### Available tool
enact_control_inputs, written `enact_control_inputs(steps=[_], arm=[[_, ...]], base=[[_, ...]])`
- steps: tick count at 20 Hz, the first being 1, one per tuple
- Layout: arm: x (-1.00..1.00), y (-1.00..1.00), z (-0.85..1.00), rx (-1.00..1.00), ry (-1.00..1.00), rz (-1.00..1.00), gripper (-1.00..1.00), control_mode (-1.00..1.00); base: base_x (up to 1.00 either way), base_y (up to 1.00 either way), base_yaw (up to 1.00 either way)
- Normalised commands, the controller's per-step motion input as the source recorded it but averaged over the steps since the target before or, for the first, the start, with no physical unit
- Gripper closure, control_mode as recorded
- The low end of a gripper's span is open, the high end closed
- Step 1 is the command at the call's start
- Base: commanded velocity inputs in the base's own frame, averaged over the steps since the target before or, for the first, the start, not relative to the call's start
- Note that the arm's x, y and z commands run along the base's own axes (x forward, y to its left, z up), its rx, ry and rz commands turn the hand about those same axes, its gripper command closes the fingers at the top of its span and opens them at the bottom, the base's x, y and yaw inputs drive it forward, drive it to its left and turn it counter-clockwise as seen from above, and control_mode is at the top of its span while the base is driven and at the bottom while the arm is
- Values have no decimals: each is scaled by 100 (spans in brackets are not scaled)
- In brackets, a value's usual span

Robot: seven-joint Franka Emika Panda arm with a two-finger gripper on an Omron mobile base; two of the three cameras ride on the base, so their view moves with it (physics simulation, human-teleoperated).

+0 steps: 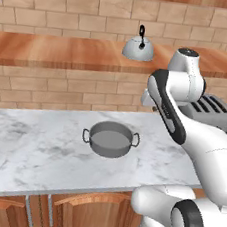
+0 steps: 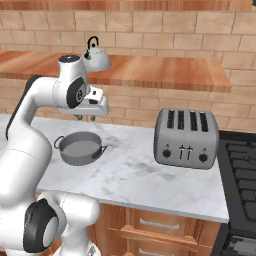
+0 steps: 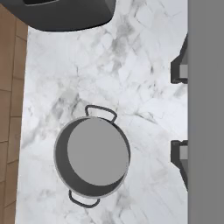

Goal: Pick the kettle from the cabinet and place it on a stove burner. Then pick the pot from the counter and place it on another stove burner. Finally, turn both burners on.

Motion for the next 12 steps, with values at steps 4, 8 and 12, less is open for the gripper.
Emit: enact_control_inputs(steps=[4, 8, 12], arm=[[0, 0, 0, 0, 0, 0, -100, 100], [0, 0, 0, 0, 0, 0, -100, 100], [0, 0, 0, 0, 0, 0, -100, 100]], base=[[-14, -2, 0], [-57, -26, -5], [-49, -47, -9]])
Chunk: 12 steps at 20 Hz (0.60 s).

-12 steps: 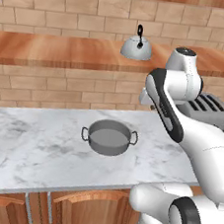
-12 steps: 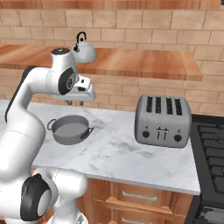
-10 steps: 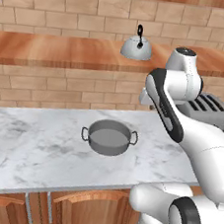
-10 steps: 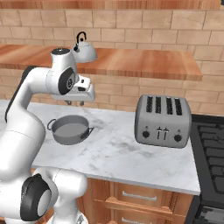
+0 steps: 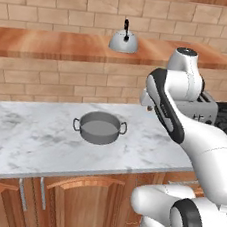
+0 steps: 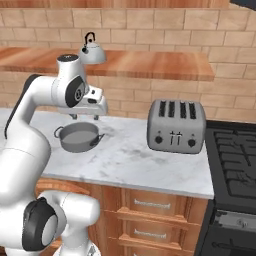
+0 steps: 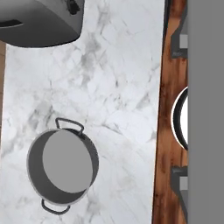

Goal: Pick the kettle from the cabinet and place it on a stove burner. Then pick the pot from the counter and place it on another stove burner. Finally, turn both burners on.

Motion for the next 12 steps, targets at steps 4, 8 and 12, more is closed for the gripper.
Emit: enact_control_inputs(steps=[4, 8, 12], arm=[[0, 0, 0, 0, 0, 0, -100, 100], [0, 0, 0, 0, 0, 0, -100, 100], [0, 0, 0, 0, 0, 0, -100, 100]], base=[[-13, -59, -5], [0, -50, -1], [0, -31, 0]])
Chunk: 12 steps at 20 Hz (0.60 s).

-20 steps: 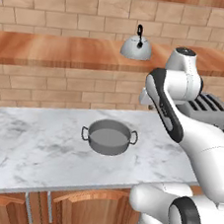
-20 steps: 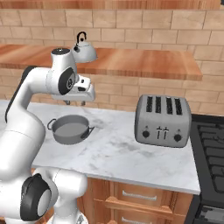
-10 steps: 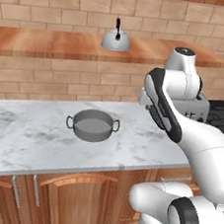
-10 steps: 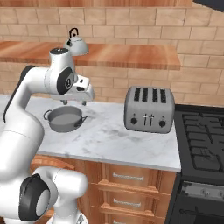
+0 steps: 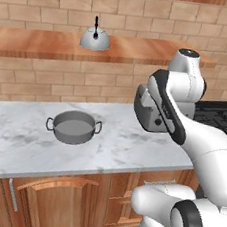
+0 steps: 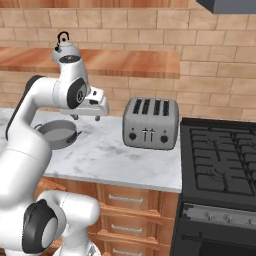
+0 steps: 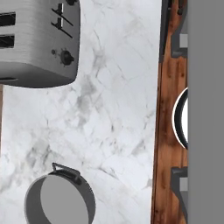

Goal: Pick the kettle from the cabinet and place it on a stove burner. Then pick the pot from the counter and place it on another stove burner. Finally, turn both burners on.

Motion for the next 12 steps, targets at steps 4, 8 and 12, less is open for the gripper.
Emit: enact_control_inputs(steps=[4, 8, 12], arm=[[0, 0, 0, 0, 0, 0, -100, 100], [0, 0, 0, 0, 0, 0, -100, 100], [0, 0, 0, 0, 0, 0, -100, 100]], base=[[7, -14, 0], [26, -21, 2], [29, -35, 2]])
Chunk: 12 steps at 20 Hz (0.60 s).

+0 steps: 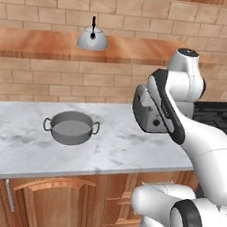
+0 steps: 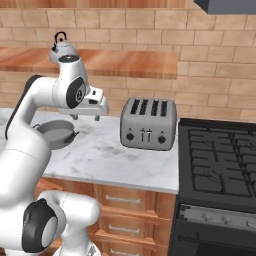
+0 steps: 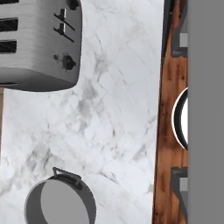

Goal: Pick the kettle from the cabinet and place it on a stove burner. Then pick the pot from the counter and place it on another stove burner. Finally, turn both burners on.

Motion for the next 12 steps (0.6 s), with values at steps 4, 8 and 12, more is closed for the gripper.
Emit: enact_control_inputs(steps=[4, 8, 12], arm=[[0, 0, 0, 0, 0, 0, -100, 100], [0, 0, 0, 0, 0, 0, -100, 100], [0, 0, 0, 0, 0, 0, -100, 100]], base=[[21, -48, 0], [3, -32, -2], [16, -11, -9]])
